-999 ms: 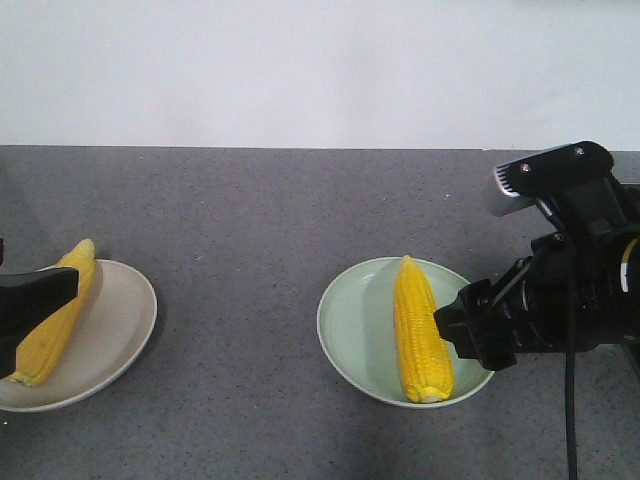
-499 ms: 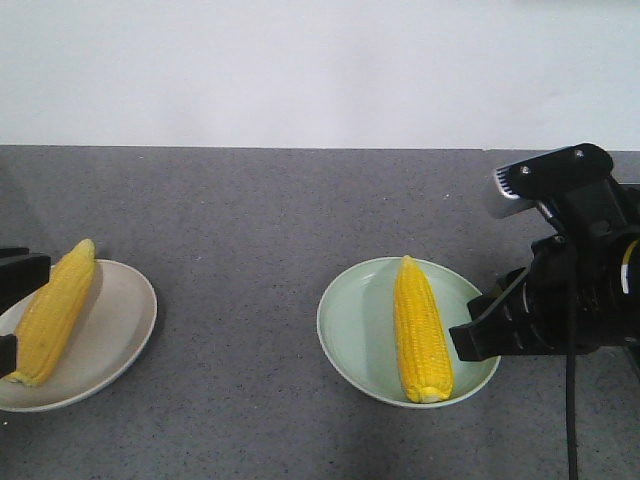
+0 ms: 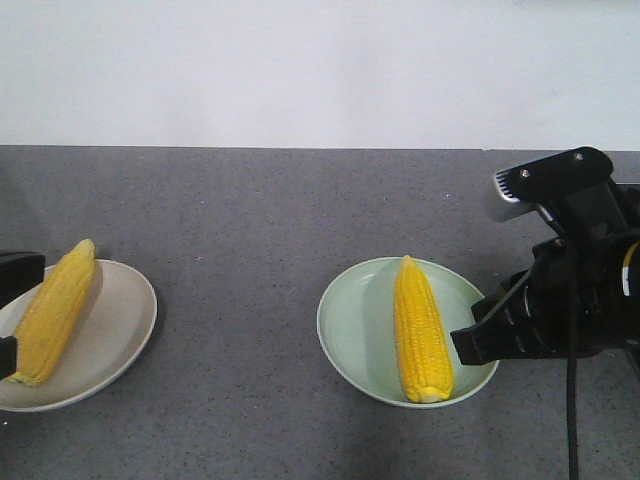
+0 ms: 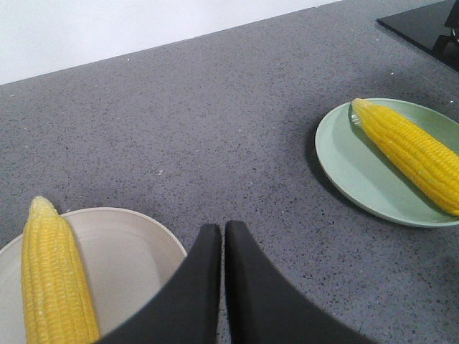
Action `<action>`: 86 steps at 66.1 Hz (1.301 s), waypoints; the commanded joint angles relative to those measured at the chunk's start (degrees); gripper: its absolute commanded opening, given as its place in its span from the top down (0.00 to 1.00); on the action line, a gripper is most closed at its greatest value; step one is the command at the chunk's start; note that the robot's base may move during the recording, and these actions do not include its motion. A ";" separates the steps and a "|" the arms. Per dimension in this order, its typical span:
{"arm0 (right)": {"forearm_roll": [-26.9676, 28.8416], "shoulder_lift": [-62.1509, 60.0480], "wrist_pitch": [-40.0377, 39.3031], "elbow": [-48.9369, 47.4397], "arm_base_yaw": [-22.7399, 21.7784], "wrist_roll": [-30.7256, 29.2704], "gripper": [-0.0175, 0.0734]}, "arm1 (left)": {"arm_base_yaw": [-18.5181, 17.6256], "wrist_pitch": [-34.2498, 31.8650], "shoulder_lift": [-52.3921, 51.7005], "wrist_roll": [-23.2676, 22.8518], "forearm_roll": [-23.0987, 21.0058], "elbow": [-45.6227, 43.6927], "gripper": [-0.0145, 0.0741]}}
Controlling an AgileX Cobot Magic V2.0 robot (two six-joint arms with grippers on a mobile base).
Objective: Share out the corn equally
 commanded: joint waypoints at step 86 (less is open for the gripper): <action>-0.27 -1.13 -2.26 -1.29 0.01 -0.49 0.82 | 12.33 -29.69 -38.88 -27.36 23.26 35.07 0.85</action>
